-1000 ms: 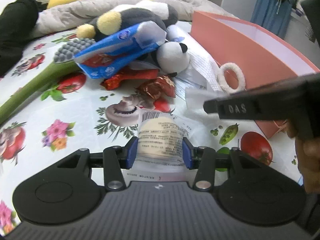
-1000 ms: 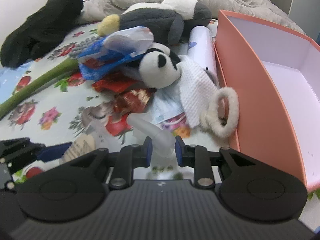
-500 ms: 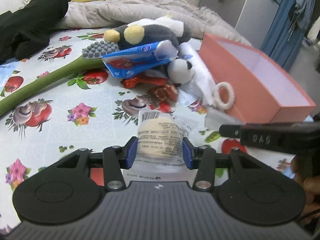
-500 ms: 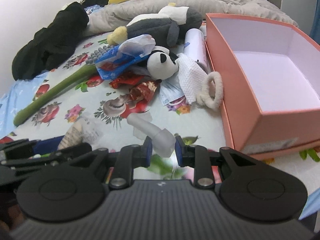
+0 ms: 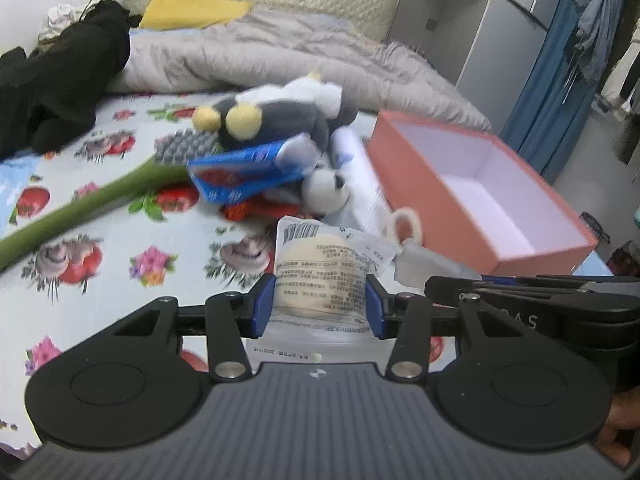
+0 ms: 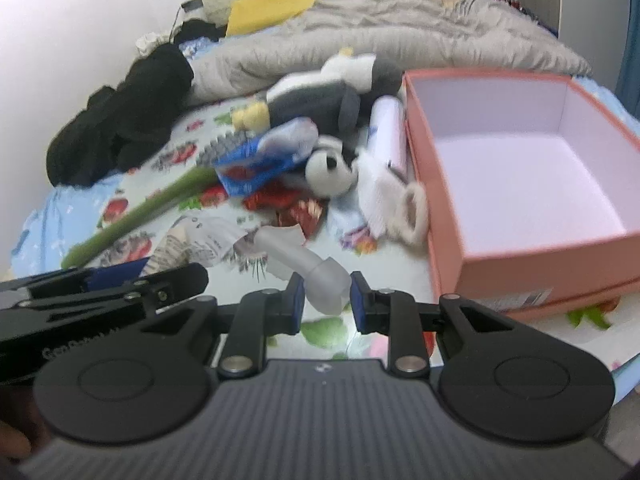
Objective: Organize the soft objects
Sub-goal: 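Carry the bread packet with the left tool into the pink box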
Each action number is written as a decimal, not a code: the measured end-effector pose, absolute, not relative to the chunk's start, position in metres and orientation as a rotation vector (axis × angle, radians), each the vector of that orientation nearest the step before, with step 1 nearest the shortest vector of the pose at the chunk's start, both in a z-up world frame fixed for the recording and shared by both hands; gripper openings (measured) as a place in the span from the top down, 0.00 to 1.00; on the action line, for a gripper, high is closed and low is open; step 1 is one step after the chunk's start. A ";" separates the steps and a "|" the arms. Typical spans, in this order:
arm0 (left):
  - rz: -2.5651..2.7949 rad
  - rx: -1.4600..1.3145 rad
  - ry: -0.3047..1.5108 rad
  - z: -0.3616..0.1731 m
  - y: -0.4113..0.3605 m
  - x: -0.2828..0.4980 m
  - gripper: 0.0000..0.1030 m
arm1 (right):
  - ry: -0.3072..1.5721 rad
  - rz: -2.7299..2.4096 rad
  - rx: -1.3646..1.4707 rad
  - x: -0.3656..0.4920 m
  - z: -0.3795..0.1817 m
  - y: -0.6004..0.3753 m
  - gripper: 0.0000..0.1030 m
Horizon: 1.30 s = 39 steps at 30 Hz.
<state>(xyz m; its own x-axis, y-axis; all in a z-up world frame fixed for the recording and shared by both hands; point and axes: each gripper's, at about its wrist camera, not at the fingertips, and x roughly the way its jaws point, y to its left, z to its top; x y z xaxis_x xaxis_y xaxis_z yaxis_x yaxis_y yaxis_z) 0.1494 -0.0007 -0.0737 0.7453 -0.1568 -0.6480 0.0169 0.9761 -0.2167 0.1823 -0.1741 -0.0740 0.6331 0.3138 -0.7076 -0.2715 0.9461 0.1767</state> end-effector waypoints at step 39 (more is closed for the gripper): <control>-0.270 -0.155 0.779 -0.027 -0.185 0.332 0.48 | 0.794 0.142 0.147 0.307 -0.044 -0.357 0.72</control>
